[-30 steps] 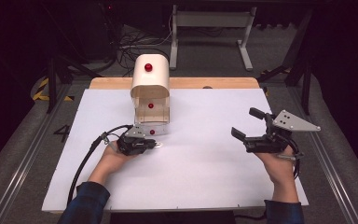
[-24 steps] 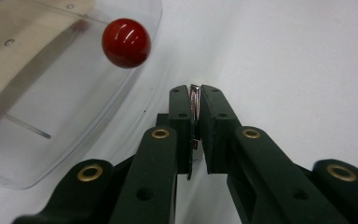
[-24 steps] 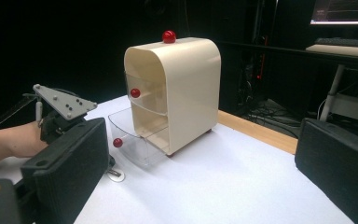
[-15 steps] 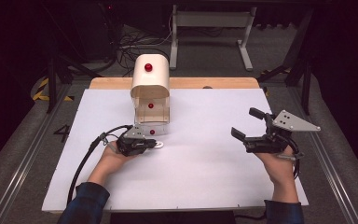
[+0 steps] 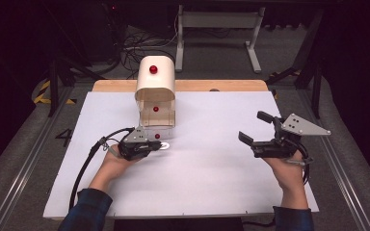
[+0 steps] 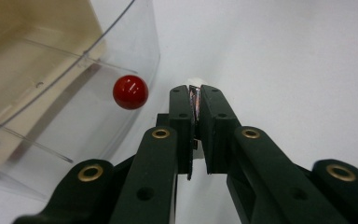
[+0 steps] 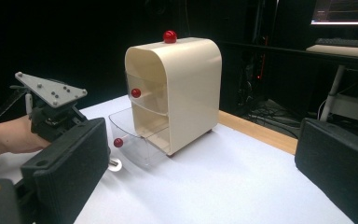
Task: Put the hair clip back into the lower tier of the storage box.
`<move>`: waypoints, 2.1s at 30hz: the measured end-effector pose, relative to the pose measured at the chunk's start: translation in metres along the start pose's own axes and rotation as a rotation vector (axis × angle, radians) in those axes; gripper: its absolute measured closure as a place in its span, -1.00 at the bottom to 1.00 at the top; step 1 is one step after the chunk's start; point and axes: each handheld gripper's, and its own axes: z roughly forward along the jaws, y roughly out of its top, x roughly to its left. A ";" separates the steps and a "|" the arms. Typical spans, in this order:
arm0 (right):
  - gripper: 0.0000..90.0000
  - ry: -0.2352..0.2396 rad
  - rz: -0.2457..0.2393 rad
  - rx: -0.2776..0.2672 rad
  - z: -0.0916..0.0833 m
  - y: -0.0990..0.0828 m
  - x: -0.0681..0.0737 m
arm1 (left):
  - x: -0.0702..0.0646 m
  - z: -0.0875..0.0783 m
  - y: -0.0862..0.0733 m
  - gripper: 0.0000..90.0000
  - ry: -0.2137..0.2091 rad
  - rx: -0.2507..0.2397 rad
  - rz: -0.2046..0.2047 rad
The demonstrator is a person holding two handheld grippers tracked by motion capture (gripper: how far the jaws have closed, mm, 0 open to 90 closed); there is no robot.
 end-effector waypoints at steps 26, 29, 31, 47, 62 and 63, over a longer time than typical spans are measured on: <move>-0.93 -0.003 -0.001 0.002 0.000 0.000 0.000 | -0.001 -0.015 0.009 0.87 0.044 -0.126 -0.002; -0.93 -0.002 0.002 0.004 0.000 0.000 0.000 | -0.001 -0.017 0.010 0.87 0.053 -0.144 -0.007; -0.93 -0.003 0.003 0.006 0.000 0.000 0.000 | -0.001 -0.018 0.011 0.87 0.059 -0.155 -0.013; -0.93 -0.004 0.004 0.007 0.000 0.000 0.000 | 0.005 -0.024 0.011 0.87 0.132 -0.212 -0.046; -0.93 -0.003 0.005 0.010 0.001 -0.001 0.000 | 0.011 -0.025 0.011 0.87 0.189 -0.242 -0.075; -0.93 -0.004 0.007 0.010 0.001 -0.002 0.000 | 0.012 -0.025 0.011 0.87 0.194 -0.245 -0.075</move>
